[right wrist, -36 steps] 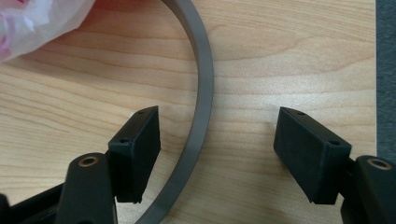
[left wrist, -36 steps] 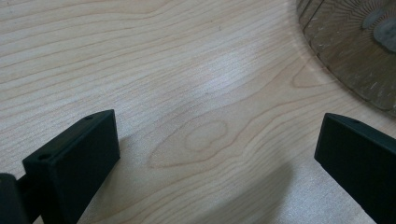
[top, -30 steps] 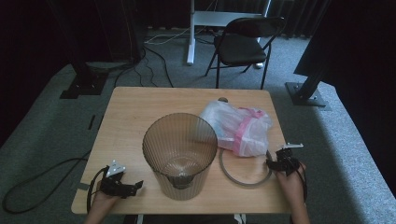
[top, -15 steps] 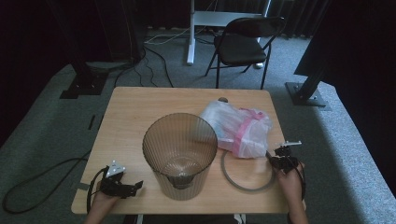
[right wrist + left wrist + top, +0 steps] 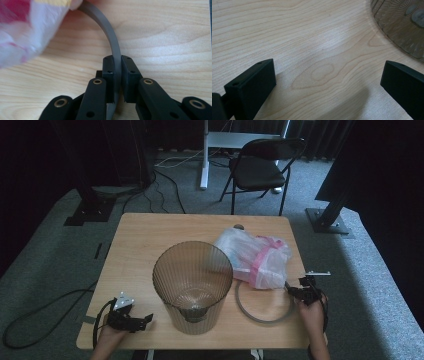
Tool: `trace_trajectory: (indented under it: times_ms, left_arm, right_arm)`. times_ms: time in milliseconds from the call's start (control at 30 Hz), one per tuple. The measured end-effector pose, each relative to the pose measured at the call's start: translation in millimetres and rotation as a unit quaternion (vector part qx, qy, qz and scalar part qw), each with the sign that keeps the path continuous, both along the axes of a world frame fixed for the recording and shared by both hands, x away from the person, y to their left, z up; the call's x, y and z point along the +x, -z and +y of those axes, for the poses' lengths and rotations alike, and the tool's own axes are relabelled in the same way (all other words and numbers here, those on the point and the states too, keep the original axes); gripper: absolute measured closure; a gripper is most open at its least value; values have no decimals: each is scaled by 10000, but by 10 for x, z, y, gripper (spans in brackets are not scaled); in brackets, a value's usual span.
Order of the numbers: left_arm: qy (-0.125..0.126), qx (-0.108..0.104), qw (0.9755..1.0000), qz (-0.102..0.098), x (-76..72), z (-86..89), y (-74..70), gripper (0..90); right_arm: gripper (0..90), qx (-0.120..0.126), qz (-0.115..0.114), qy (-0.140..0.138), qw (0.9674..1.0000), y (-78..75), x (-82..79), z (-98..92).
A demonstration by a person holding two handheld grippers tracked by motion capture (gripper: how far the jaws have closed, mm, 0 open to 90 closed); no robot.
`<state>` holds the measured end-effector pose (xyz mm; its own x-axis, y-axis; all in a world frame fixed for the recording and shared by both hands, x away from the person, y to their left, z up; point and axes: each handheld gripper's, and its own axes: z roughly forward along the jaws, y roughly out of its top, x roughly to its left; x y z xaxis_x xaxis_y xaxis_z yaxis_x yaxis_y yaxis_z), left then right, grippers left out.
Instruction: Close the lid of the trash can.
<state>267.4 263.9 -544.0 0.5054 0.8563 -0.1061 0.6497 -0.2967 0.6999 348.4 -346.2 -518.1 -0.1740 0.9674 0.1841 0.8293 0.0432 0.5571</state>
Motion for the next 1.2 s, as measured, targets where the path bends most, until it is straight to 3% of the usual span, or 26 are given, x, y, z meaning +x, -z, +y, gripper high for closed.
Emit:
trace_trajectory:
  times_ms: [233, 467, 700, 1200]
  left_arm:
    - [13, 23, 10000, -2, -2, 0, 0, 0]
    - [1, 22, 10000, -6, 0, -3, 1, 0]
    - [1, 24, 10000, -4, 1, -2, 0, 0]
    - [5, 28, 10000, 1, 2, -3, -1, 0]
  right_arm:
    - [833, 502, -170, 49, 9986, -157, -28, -111]
    - [837, 535, -305, 47, 9981, -307, -76, -151]
    - [837, 914, -466, -90, 9947, -444, -123, -185]
    - [837, 1012, -879, -219, 9907, -759, -320, -184]
